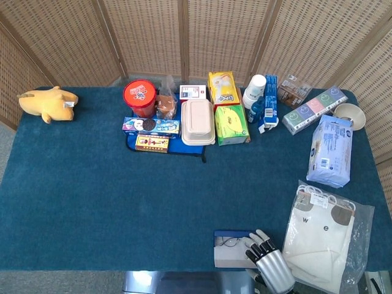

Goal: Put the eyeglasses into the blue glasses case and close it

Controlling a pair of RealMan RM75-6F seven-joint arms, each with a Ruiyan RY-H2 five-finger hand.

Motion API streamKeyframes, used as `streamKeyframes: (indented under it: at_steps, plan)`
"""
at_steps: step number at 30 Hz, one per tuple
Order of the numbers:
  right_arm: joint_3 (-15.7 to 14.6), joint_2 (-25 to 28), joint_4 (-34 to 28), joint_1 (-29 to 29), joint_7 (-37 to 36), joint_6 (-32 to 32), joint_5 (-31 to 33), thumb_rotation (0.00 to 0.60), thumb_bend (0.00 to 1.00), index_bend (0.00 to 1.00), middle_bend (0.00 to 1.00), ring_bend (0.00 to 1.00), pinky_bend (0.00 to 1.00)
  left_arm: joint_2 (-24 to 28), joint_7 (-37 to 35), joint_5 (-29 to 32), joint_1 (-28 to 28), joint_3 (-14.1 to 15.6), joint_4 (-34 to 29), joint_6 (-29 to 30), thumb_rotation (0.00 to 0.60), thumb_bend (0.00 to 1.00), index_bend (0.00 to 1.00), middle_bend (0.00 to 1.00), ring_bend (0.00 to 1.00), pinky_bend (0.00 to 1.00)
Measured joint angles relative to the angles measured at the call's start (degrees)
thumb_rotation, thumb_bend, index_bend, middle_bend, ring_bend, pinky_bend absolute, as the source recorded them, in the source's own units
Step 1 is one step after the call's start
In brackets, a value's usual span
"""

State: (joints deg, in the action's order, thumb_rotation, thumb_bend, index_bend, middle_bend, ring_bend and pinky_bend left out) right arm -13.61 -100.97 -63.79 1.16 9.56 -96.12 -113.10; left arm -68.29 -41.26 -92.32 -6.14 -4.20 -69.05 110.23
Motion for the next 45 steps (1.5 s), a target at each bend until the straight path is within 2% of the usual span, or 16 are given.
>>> streamKeyframes:
  at_steps: [28,45]
  plan:
    - [0.1,-0.8,-0.4,0.3,0.6,0.5,0.1,0.600,0.28,0.66,0.40,0.29,0.23,-0.6,-0.9,0.2,-0.3,0.0,1.6,0.1,0.600,0.13,0.12,0.16,0.02,0.00]
    - [0.8,-1.2,-1.0,0.1,0.2,-0.6,-0.1,0.600,0.30,0.69,0.42,0.31,0.24,-0.6,-0.7,0.1,-0.3,0.0,1.6,0.2,0.600,0.13,0.12,0.16,0.02,0.00]
